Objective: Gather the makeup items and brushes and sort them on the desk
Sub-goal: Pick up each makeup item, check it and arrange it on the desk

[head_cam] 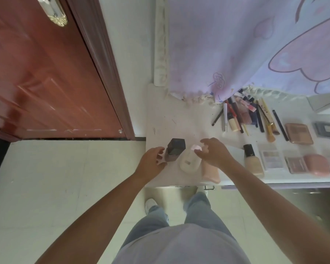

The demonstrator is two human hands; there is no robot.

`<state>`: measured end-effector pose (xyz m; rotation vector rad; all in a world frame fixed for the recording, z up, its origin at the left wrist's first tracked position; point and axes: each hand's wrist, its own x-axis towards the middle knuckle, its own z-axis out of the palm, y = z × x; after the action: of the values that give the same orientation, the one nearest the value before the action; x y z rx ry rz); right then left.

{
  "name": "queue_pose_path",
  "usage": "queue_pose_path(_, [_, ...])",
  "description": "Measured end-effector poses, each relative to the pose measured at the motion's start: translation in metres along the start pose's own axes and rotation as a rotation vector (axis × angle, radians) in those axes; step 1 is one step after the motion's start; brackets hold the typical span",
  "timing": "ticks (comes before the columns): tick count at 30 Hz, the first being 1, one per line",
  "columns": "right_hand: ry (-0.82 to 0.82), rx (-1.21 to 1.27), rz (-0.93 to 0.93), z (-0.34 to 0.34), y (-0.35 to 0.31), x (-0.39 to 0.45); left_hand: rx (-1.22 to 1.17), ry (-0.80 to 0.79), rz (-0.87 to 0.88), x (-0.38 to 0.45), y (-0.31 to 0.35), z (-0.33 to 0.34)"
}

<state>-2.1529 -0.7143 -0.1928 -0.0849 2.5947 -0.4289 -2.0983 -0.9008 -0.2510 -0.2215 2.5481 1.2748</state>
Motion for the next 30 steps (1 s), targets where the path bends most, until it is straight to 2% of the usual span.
queue_pose_path(4, [-0.042, -0.155, 0.041, 0.017, -0.003, 0.015, 0.055, 0.055, -0.124, -0.016, -0.007, 0.008])
queue_pose_path(10, [-0.169, -0.143, 0.024, 0.016, -0.010, 0.035, 0.032, -0.124, -0.250, -0.031, 0.005, 0.031])
queue_pose_path(14, [-0.187, -0.071, -0.005, 0.015, -0.006, 0.039, -0.185, -0.140, -0.417, -0.029, 0.030, 0.054])
queue_pose_path(21, [-0.224, 0.003, -0.117, 0.000, 0.001, 0.043, -0.673, 0.102, -0.633, -0.024, 0.057, 0.075])
queue_pose_path(24, [-0.291, 0.080, -0.173, -0.014, 0.010, 0.036, -0.584, 0.123, -0.569, -0.031, 0.065, 0.084])
queue_pose_path(27, [-0.339, 0.159, -0.178, -0.027, 0.024, 0.024, -0.281, 0.214, -0.388, -0.035, 0.081, 0.090])
queue_pose_path(30, [-0.264, 0.224, -0.173, -0.040, 0.039, 0.012, -0.015, 0.279, -0.187, -0.039, 0.096, 0.099])
